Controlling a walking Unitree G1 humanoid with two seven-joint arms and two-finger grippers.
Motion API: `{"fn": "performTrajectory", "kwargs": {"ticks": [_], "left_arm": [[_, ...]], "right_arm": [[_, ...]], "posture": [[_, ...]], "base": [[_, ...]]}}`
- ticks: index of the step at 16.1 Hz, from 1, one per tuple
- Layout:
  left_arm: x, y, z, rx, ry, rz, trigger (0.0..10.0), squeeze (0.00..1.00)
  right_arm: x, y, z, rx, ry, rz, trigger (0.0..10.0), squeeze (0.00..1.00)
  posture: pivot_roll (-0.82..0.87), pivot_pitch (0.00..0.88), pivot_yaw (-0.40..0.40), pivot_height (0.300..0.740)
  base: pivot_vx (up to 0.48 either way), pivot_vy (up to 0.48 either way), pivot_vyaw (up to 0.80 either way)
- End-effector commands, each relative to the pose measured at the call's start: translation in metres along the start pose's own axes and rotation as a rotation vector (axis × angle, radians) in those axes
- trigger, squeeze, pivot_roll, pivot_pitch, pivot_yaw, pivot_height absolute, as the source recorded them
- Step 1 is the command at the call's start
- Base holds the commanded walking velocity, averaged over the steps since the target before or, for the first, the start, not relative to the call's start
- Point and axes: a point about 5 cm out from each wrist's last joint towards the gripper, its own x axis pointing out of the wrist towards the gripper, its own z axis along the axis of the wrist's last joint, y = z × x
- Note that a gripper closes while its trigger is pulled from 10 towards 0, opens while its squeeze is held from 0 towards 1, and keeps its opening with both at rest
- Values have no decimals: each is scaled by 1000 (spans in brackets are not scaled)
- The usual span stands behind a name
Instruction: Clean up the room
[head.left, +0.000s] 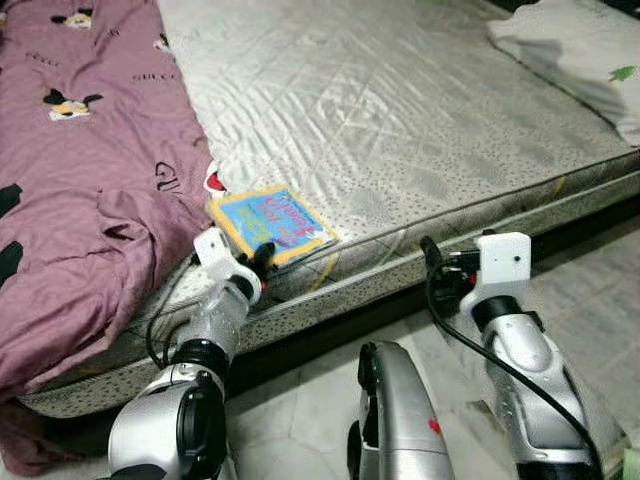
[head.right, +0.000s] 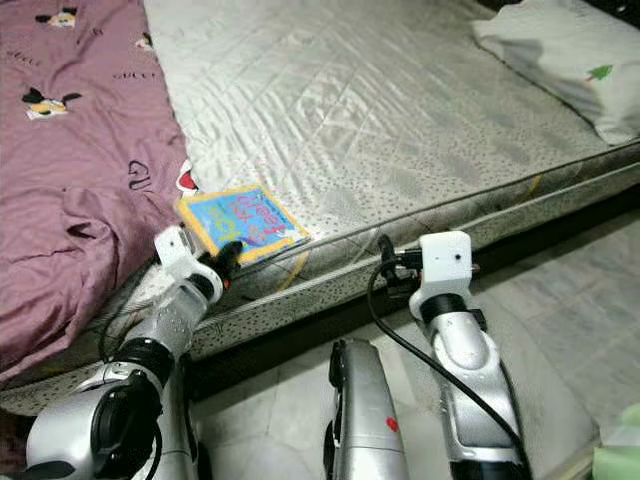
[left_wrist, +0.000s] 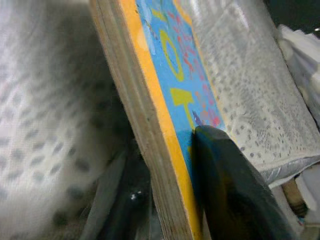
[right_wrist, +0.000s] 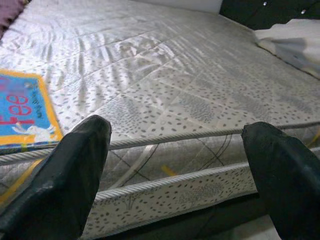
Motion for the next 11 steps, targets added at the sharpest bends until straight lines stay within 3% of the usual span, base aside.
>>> {"fn": "performTrajectory", "kwargs": {"ticks": [1,3,5,7,9,10,11], "left_arm": [[0,1,12,60,-54,18,0,0],[-2,4,23,121,-116,24,0,0],[-12,9,46,250,-243,49,0,0],[-23,10,57,354,-307,61,0,0],[-50,10,63,528,-379,59,0,0],[-71,11,62,597,-402,59,0,0],[-80,12,61,620,-408,68,0,0]], "right_arm": [[5,5,-2,-19,8,-4,10000,0],[11,10,-11,89,72,-34,10000,0],[21,16,-24,250,137,-80,10000,0],[24,22,-27,292,146,-99,10000,0],[31,33,-19,226,98,-129,10000,0],[31,41,-12,270,41,-64,10000,0],[30,43,-10,252,16,-31,10000,0]], "posture": [[-37,19,-46,482],[-3,6,-35,482],[50,0,-2,482],[67,0,18,482],[79,0,40,482],[88,0,52,482],[89,0,57,482]], "base": [[0,0,0],[0,0,0],[0,0,0],[0,0,0],[0,0,0],[0,0,0],[0,0,0]]}}
